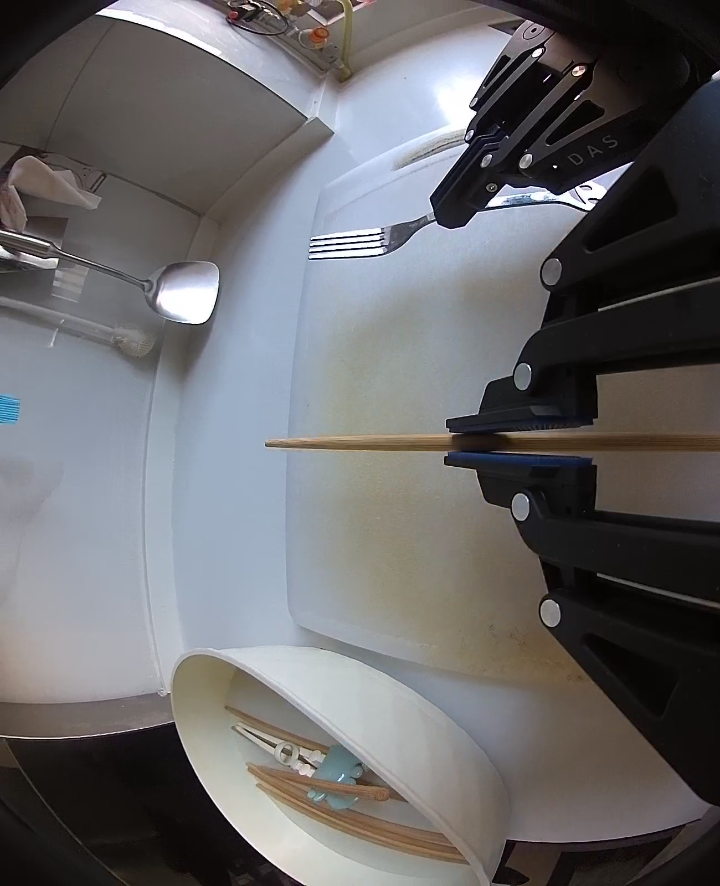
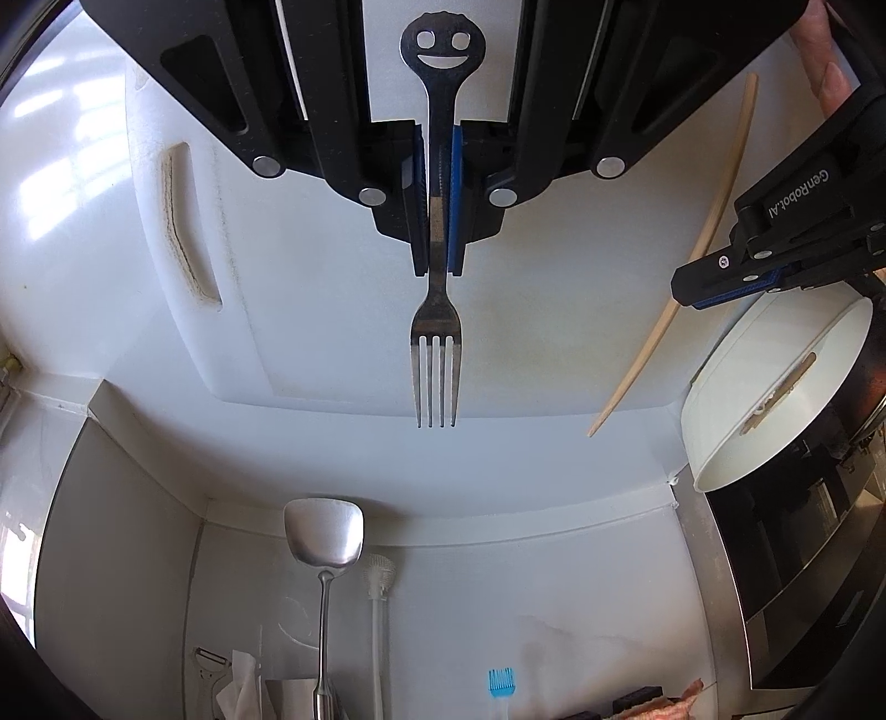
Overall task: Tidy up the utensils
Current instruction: 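Lift the held chopstick and fork and carry them over the basin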
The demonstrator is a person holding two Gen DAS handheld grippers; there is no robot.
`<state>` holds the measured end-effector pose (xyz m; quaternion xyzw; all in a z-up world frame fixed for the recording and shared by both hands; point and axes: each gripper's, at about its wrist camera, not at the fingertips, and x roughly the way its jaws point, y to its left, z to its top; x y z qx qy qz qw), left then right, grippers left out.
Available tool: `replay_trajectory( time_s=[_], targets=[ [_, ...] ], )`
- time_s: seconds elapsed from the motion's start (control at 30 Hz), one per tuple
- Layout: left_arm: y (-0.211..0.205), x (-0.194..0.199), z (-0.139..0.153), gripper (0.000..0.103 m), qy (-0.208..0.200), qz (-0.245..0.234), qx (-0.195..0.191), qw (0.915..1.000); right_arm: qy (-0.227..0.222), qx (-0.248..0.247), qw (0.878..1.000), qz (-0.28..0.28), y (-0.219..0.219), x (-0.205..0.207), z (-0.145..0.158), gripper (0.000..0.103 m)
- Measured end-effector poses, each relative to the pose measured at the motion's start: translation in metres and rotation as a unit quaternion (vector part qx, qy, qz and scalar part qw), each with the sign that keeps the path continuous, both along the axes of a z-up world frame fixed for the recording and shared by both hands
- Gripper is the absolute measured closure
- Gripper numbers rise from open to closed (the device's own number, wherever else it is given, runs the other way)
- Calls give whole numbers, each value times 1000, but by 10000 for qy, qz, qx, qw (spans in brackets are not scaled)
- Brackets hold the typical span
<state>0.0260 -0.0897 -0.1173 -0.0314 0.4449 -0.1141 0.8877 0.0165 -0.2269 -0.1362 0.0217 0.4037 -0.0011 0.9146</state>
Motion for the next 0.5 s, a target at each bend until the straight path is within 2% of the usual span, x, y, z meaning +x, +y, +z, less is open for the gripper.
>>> replay_trajectory(
  time_s=[0.27,0.5],
  targets=[
    [14,-12,28,96,-164,195,-107,9996,-302,83,9992,240,10,-7,32,97],
    [43,-27,69,96,-400,735,-161,9964,-631,280,9946,773,35,-2,71,96]
  ],
)
